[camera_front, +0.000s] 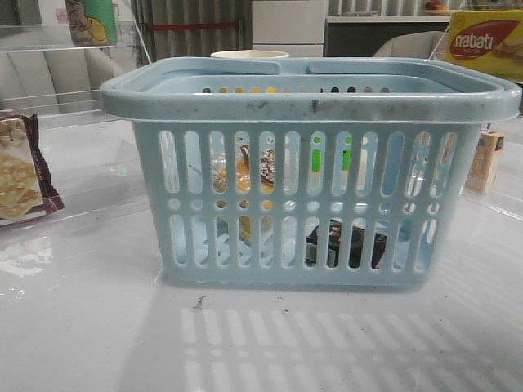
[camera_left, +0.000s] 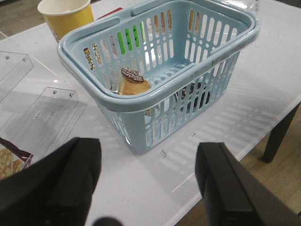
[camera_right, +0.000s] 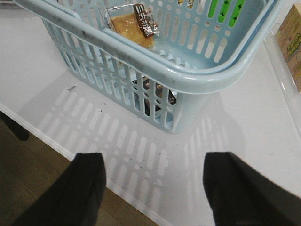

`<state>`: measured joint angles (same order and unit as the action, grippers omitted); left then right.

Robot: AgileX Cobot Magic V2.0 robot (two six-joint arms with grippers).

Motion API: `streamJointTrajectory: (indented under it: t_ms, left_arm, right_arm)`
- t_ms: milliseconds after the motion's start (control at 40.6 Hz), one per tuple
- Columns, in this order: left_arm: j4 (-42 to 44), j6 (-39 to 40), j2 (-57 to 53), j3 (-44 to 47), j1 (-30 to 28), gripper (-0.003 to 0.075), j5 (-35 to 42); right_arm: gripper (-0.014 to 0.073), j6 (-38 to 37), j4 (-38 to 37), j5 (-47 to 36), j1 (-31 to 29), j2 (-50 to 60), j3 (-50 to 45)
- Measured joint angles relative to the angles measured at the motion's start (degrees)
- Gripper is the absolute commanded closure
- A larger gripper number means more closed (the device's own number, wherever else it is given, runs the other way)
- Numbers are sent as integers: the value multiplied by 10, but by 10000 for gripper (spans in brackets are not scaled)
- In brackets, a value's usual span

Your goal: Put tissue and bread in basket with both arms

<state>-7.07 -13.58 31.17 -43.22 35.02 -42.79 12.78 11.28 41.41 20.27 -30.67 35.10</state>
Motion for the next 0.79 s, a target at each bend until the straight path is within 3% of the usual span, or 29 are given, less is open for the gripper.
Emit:
streamJointTrajectory:
  t_ms: [99, 148, 493, 542, 788]
  left_arm:
    - [0, 0, 0, 11, 0, 248, 3]
    - [0, 0, 0, 17, 0, 321, 4]
    - [0, 0, 0, 20, 0, 627, 4]
    - [0, 0, 0, 20, 0, 629, 4]
    - [0, 0, 0, 20, 0, 630, 4]
  right_arm:
    - [45, 0, 0, 1, 0, 0, 0]
    - [67, 0, 0, 5, 0, 0, 0]
    - [505, 0, 0, 26, 0, 0, 0]
    - [543, 0, 0, 26, 0, 0, 0]
    - [537, 0, 0, 26, 0, 0, 0]
